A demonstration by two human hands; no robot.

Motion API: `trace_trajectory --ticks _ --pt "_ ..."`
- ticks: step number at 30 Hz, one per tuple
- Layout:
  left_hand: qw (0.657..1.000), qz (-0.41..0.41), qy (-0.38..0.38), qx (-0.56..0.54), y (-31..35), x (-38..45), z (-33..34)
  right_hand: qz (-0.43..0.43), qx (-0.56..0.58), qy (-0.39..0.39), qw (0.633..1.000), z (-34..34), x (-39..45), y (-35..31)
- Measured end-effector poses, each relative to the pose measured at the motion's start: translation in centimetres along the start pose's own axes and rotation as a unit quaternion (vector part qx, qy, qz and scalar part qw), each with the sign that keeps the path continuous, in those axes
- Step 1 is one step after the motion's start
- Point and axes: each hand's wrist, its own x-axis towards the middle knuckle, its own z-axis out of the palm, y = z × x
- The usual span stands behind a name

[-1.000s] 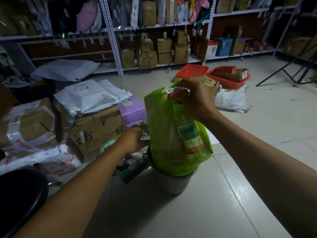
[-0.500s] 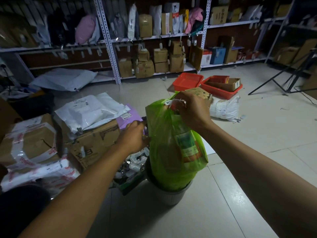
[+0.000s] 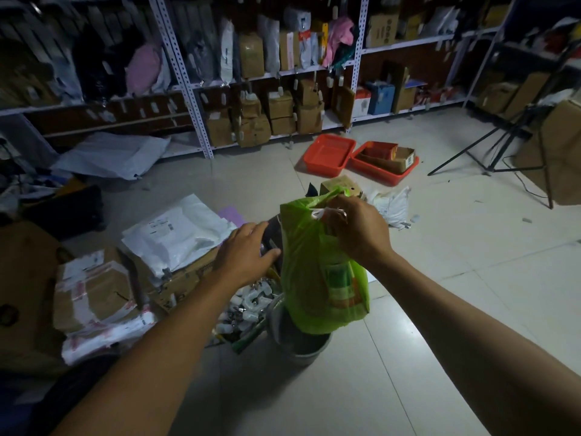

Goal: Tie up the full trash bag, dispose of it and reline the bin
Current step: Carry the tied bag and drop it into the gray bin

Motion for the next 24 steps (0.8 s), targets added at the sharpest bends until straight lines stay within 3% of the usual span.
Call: trace_trajectory --ticks 12,16,24 --pt "0.990 0.082 -0.062 -0.097 17.2 -1.7 -21.7 0.088 -0.036 0.019 0.995 -25.3 2.0 -11.2" --pt "0.974 0.119 -0.085 -0.173 21.4 -2.4 -25.9 0.120 -0.040 0.063 0.990 -31.1 1.0 -13.7" --pt "0.947 0.233 -0.120 -0.186 28.3 -3.6 -29.1 0.179 -0.046 0.130 0.974 -38.3 -2.9 -15.6"
